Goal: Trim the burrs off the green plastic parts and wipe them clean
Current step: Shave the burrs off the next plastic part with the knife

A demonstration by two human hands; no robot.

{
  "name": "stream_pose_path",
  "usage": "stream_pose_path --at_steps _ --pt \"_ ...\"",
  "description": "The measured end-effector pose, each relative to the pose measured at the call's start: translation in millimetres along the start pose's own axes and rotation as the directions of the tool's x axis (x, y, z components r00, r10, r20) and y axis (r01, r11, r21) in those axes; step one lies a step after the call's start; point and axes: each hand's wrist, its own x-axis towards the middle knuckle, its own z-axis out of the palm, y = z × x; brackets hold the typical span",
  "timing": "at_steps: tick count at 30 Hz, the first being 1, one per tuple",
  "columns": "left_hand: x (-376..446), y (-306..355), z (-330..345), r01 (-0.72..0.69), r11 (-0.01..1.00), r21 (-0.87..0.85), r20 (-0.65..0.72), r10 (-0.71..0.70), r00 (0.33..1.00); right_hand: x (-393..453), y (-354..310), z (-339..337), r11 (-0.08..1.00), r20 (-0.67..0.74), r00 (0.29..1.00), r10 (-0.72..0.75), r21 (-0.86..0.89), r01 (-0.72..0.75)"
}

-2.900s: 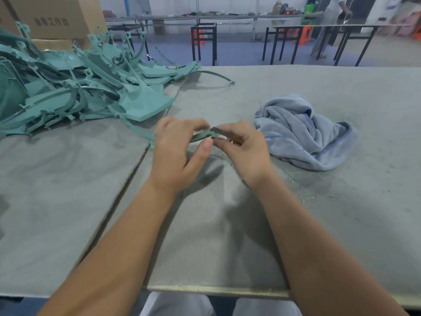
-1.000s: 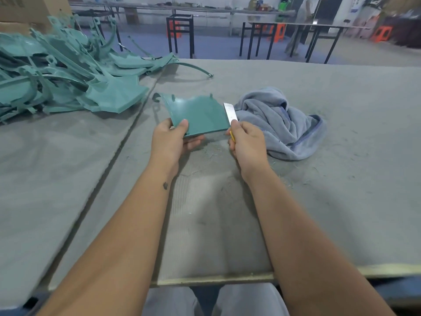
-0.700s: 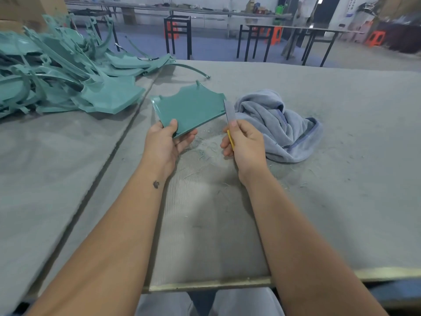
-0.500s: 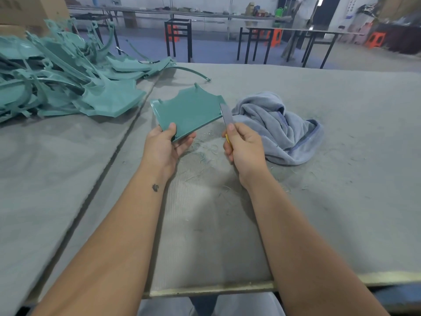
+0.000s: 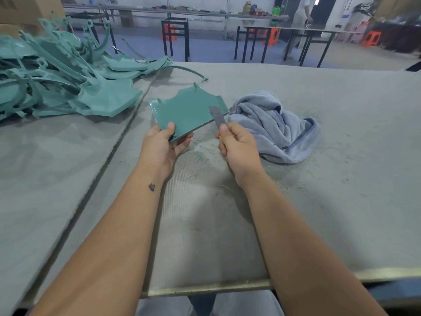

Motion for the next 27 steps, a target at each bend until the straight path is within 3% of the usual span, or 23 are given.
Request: stream_pose_path --at_steps 3,9,13,15,18,20,27 --pt "0 -1 0 -0.002 1.000 0.015 -0.013 0.002 1.000 -2 1 5 0.994 0.056 0.998 -0.019 -0.103 0.024" --pt "1 -1 -2 0.005 1.000 0.008 -0.017 -0.004 1.000 -3 2 1 0.993 0.131 0.991 0.004 -0.116 0.012" --pt "-2 -3 1 -0.012 0.999 0.040 0.015 0.012 1.000 -4 4 7 0.977 0.258 0.966 -0.016 -0.201 0.070" --pt "-2 -3 1 -0.013 0.999 0.037 0.017 0.012 1.000 -4 3 6 0.993 0.222 0.975 -0.022 -0.109 0.047" --pt "0 -2 -1 0.001 1.000 -0.001 0.007 -0.001 1.000 0 1 0 0.999 0.053 0.999 0.006 0.047 -0.008" --pt "1 -2 -1 0.002 1.000 0.008 0.000 -0.002 1.000 2 3 -2 0.999 0.005 1.000 0.025 0.042 -0.025" --pt "-1 -3 2 -0.029 0.999 0.040 0.010 0.029 1.000 0 9 11 0.977 0.246 0.969 -0.031 -0.198 0.082"
